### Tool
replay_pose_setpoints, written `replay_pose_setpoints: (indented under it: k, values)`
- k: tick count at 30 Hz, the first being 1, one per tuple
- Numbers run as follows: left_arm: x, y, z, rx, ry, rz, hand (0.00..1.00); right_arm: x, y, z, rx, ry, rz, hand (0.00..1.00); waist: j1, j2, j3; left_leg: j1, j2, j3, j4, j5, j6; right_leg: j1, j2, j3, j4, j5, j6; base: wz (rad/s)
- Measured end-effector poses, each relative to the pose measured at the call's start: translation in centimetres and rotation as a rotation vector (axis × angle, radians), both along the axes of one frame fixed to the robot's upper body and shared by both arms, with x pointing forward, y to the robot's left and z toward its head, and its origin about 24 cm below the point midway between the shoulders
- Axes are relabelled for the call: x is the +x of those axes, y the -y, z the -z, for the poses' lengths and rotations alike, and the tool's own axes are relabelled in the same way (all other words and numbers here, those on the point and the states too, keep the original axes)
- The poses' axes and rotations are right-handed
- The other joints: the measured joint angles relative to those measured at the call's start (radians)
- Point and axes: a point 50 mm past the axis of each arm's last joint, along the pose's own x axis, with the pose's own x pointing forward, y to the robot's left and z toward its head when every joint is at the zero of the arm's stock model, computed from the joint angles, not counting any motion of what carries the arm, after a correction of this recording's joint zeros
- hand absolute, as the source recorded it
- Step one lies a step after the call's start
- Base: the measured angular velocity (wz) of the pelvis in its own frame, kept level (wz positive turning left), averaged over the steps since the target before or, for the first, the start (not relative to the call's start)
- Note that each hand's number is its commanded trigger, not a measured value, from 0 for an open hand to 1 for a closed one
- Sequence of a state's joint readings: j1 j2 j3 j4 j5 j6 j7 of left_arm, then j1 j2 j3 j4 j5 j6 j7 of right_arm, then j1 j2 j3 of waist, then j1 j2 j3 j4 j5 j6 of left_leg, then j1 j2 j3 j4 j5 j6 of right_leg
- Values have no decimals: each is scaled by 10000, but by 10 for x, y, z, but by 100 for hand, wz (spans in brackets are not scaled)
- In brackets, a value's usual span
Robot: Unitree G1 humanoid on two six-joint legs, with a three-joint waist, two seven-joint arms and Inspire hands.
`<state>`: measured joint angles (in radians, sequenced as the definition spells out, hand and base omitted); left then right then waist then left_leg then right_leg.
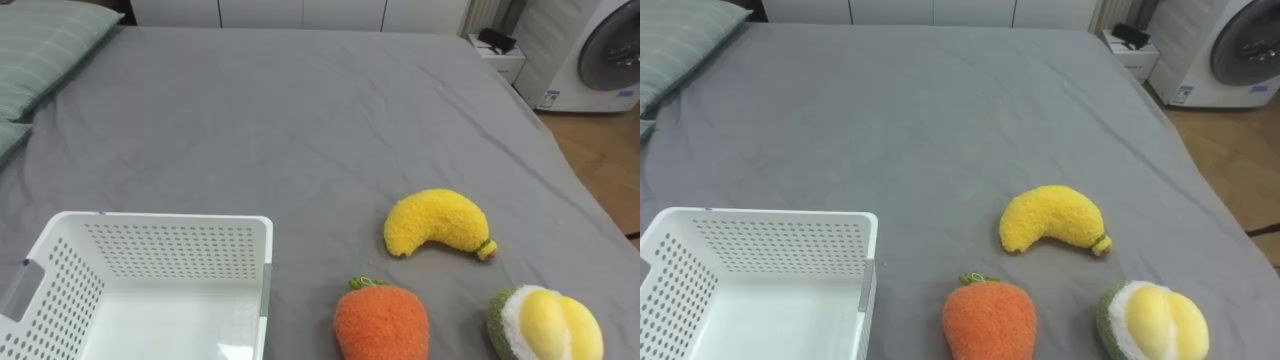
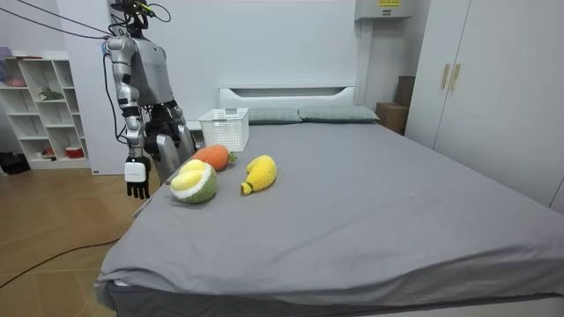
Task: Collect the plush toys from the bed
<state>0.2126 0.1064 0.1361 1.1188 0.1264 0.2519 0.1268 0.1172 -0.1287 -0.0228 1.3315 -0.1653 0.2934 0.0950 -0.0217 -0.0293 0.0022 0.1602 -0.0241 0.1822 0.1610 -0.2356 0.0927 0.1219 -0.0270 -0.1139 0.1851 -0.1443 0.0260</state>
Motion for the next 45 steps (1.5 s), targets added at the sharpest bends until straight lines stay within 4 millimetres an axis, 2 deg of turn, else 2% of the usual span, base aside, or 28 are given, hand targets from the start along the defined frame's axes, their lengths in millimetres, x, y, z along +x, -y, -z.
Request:
replay_pose_setpoints:
  k: [16,20,24,28,33,36,39,41,42,44,45]
  values:
    - [-5,-4,-1,149,-155,137,0,1,1,0,-168,131,3,0,1,30,-3,49,-1,-3,3,0,0,54,-1,3,0,0,0,0]
    - [-8,-3,-1,152,-266,201,0,1,1,0,-292,226,487,0,-2,7,0,35,-1,-3,2,-18,-3,-19,-7,3,13,-24,-9,0]
    - [-10,-6,-2,234,-226,-207,0,-3,3,0,-643,508,2541,0,-27,-13,-2,4,-1,-36,2,-29,-18,-36,-2,-37,-4,-52,-20,2]
    - [-11,-12,-4,409,-86,-681,0,-14,4,-2,-1017,523,4414,0,-85,-47,-12,9,13,-54,2,-21,-34,47,15,-58,-17,-52,-22,0]
    - [-20,-22,-7,707,-184,-1228,0,-20,12,-4,-1337,839,6685,0,-324,-270,-4,-4,14,-78,12,-31,-36,-21,-5,-141,-13,-56,-30,0]
    - [-22,-29,-9,939,-170,-1364,0,-21,28,-8,-1956,1123,7606,0,-338,-389,-15,-11,14,-50,9,-31,-36,-51,-3,-112,0,-54,-32,-3]
    - [-21,-39,-12,1166,-78,-1415,0,-5,57,-17,-2860,1965,7600,0,-368,-522,-37,-101,13,1,23,-25,-35,-154,3,-55,19,-48,-38,-6]
    - [-19,-46,-15,1360,7,-1337,0,19,84,-28,-3846,3055,7566,0,-387,-625,-27,-120,13,32,34,-24,-34,-179,15,-13,8,-41,-41,-4]
    - [-18,-47,-15,1400,55,-1316,0,27,90,-31,-4072,3418,7475,0,-387,-654,-22,-119,13,44,30,-24,-35,-187,15,-3,8,-41,-41,-5]
    - [-13,-47,-15,1577,215,-1189,0,56,107,-44,-4724,4766,7146,0,-374,-728,-24,-150,21,65,28,-24,-35,-233,17,13,1,-34,-48,-4]
    - [-12,-47,-15,1585,254,-1168,0,62,110,-47,-4845,5049,7083,0,-355,-739,-24,-160,23,65,27,-25,-36,-247,18,15,1,-33,-49,0]
